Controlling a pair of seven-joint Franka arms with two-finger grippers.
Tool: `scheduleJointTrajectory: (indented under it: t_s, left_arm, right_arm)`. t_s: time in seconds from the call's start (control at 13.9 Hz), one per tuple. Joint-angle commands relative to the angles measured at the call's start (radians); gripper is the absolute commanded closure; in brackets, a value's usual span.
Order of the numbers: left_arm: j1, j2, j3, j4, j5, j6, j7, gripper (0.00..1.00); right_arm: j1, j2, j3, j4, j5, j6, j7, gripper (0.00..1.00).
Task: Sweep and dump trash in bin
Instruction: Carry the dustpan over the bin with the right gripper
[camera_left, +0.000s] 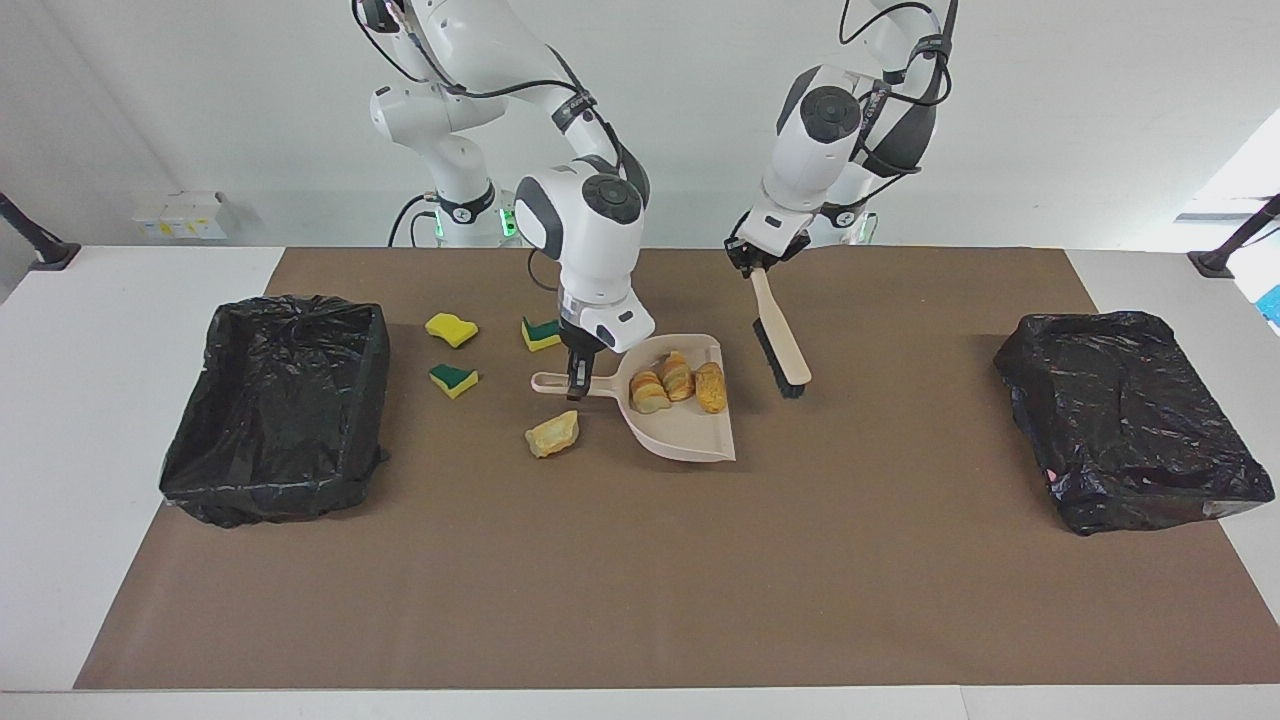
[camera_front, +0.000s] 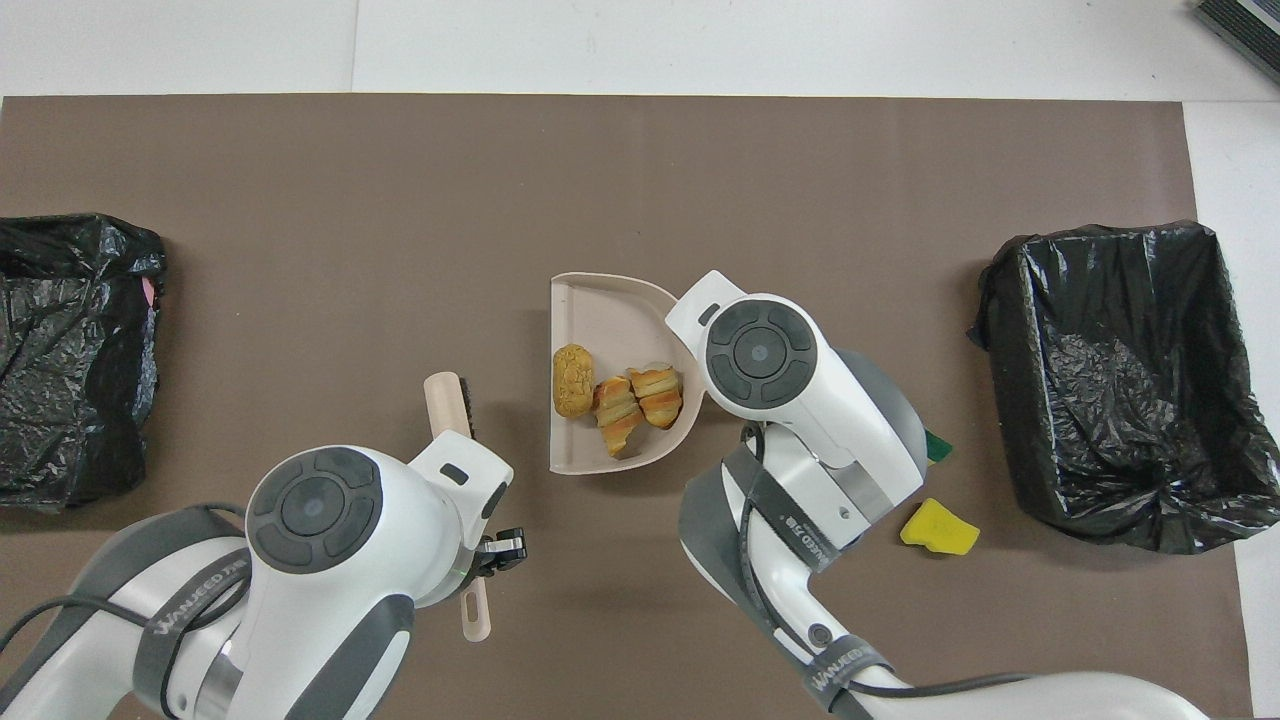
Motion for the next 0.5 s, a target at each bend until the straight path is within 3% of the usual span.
scheduleJointTrajectory:
  t_s: [0.0, 0.14, 0.43]
  left_arm:
    - [-0.064, -0.127, -0.011, -0.124, 0.023, 0.003, 0.009, 1.0]
    - [-0.145, -0.165, -0.016, -0.193, 0.023, 0.014, -0.011, 1.0]
    - [-0.318, -0.167, -0.017, -0.273, 0.019, 0.109, -0.126, 1.0]
  right_arm:
    - [-0.054, -0.05, 0.01, 0.016, 0.021, -0.064, -0.065, 1.0]
    - [-0.092, -0.06, 0.011, 0.068, 0.03, -0.159, -0.14, 1.0]
    - [-0.223, -0.071, 0.005, 0.193, 0.065, -0.299, -0.298, 1.0]
